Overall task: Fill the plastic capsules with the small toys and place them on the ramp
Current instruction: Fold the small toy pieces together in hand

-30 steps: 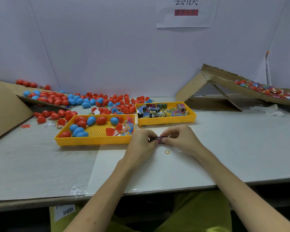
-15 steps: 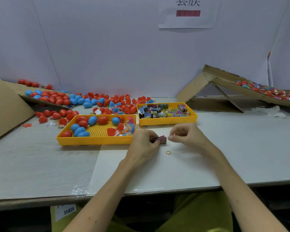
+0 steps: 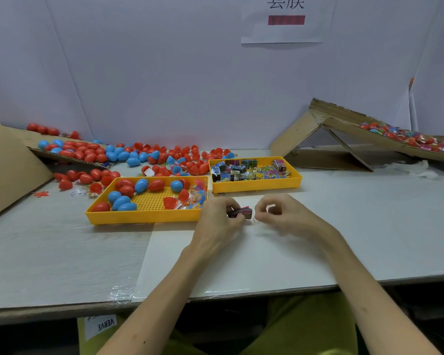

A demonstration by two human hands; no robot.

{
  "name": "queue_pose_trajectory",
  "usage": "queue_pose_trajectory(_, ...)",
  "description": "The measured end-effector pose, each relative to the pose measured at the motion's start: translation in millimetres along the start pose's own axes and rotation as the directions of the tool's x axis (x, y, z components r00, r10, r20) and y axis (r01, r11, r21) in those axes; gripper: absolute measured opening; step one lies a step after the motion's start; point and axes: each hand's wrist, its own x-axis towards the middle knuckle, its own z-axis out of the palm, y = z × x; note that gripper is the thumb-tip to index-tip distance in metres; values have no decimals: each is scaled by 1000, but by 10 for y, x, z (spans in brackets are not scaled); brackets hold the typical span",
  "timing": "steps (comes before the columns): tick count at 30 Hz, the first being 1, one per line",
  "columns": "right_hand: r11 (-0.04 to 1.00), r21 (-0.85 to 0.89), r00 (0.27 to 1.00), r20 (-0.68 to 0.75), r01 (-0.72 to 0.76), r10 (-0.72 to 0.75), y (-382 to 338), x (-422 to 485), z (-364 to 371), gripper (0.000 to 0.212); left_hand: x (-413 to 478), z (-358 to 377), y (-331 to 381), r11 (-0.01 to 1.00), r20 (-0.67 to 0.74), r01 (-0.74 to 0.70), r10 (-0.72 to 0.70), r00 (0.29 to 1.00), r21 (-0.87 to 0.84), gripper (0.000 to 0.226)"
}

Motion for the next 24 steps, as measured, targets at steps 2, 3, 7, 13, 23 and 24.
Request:
queue_pose_trajectory(2,987,157,995,-98,18,-3,-40,6,9,12,7,-8,14,997,-9,28,-29,1000,-69,6)
queue_pose_trajectory(3,973,229,995,-101,18,5,-56,11,18,13,12,-13,20,994,-14,39,-41,999,-100,5)
queue_pose_trajectory(7,940,340,997,-82,25,4,-66,37,97,11,11,-27,44,990,-14,22,-24,1000,-142,5)
queue_pose_trajectory(13,969,238,977,-211,69,-17,-28,90,150,9,-2,-16,65,977,39,40,-33,999,-212,4)
queue_pose_trajectory(23,983,-3,942,-284,184,-178,-51,83,264,13,-19,60,51,986,181,56,-27,983,-154,11)
queue_pose_trajectory(24,980,-39,937,-287,193,-196,-54,80,273,14,-18,65,54,986,206,73,-41,978,-152,9)
